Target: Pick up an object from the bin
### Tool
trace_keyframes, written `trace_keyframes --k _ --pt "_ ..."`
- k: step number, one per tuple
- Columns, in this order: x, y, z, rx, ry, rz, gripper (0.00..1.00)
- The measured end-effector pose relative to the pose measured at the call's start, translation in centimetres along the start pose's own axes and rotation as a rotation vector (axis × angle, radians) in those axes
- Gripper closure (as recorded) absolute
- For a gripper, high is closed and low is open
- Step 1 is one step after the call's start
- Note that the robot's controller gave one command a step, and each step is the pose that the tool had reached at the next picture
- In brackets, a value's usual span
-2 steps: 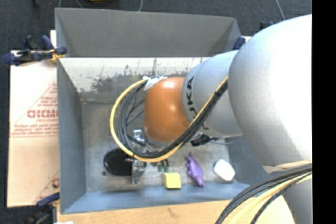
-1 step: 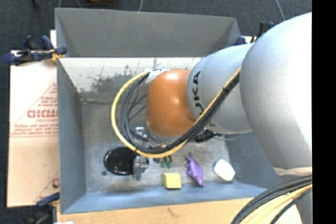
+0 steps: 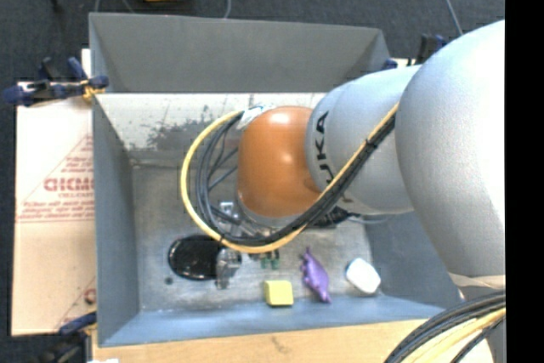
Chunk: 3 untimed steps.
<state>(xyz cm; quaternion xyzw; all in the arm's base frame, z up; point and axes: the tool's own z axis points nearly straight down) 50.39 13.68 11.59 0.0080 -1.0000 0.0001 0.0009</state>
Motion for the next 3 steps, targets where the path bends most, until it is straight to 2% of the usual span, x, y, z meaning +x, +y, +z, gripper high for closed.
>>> trace_keyframes --k 2,3 --pt "0.1 0.3 -1.2 -0.002 -0.007 -0.012 1.0" --pt "1.8 -0.1 -1.3 0.001 -0.001 -0.081 1.0"
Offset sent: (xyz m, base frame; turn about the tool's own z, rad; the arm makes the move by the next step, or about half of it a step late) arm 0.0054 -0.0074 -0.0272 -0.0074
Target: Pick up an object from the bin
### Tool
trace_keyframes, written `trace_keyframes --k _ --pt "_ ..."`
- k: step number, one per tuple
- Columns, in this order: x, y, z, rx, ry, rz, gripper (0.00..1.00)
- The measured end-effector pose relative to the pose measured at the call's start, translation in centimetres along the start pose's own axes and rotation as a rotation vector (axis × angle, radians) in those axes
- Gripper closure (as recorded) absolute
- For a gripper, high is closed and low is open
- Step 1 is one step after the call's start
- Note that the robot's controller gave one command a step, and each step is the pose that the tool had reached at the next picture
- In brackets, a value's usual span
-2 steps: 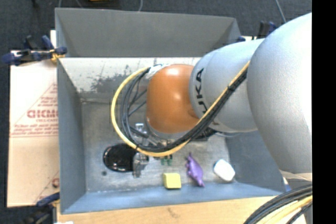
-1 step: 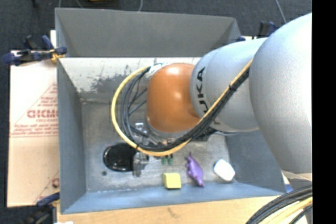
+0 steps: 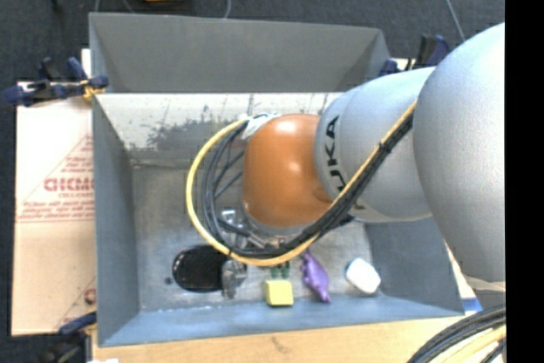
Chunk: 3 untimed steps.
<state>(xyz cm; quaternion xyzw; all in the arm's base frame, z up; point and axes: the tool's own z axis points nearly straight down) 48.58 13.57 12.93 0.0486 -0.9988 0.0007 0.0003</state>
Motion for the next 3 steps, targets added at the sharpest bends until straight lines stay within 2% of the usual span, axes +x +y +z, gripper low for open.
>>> trace_keyframes --k 1,2,3 --pt "-2.1 -0.1 3.0 -0.003 -0.007 0.008 1.0" --pt "-2.4 -0.3 2.7 0.0 0.008 0.048 1.0" --pt "-1.6 0.3 0.5 -0.002 -0.004 0.069 1.0"
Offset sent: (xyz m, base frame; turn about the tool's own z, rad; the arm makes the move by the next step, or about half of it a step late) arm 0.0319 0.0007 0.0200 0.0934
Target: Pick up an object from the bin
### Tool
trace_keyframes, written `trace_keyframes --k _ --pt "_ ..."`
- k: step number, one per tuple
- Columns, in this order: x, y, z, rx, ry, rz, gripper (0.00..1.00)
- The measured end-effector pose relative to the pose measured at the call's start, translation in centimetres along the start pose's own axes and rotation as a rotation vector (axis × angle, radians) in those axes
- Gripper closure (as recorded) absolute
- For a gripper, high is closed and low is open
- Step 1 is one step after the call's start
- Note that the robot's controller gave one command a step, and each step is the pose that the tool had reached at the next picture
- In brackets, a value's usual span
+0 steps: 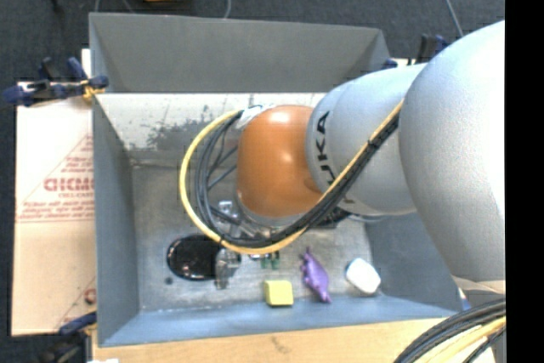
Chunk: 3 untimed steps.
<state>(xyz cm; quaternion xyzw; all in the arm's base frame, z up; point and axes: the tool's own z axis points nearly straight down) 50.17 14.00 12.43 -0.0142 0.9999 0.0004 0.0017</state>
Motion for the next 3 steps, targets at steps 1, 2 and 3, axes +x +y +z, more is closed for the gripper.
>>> trace_keyframes --k 1,2,3 --pt "1.5 1.2 0.0 0.001 0.003 -0.026 1.0" --pt "-2.2 -0.5 5.0 0.002 0.003 -0.03 0.0" --pt "-2.4 -0.4 4.9 0.0 -0.002 -0.027 1.0"
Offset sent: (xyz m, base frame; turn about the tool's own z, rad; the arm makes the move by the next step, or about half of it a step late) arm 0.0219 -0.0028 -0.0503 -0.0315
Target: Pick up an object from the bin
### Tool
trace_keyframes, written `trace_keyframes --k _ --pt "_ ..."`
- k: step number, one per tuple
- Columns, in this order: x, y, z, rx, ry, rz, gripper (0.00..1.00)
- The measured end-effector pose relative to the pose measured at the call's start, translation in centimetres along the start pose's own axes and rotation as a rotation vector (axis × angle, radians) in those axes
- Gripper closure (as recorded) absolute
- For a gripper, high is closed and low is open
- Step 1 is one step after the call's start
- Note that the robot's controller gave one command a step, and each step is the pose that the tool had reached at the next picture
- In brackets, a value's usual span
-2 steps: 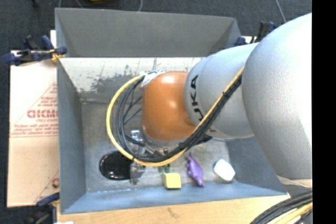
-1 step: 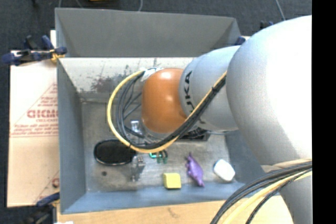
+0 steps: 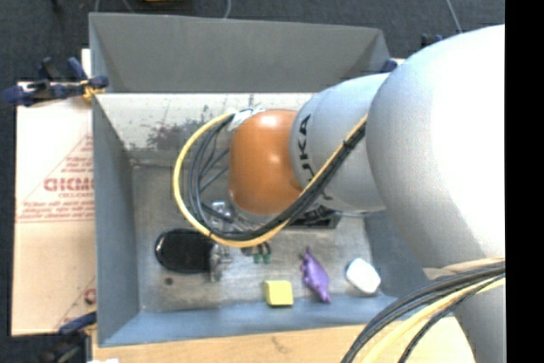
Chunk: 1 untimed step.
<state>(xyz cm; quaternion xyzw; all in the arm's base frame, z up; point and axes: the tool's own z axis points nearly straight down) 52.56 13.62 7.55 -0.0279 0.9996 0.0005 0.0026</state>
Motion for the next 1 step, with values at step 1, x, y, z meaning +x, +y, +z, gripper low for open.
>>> trace_keyframes --k 1 --pt "0.0 0.0 0.0 0.0 0.0 0.001 1.0"
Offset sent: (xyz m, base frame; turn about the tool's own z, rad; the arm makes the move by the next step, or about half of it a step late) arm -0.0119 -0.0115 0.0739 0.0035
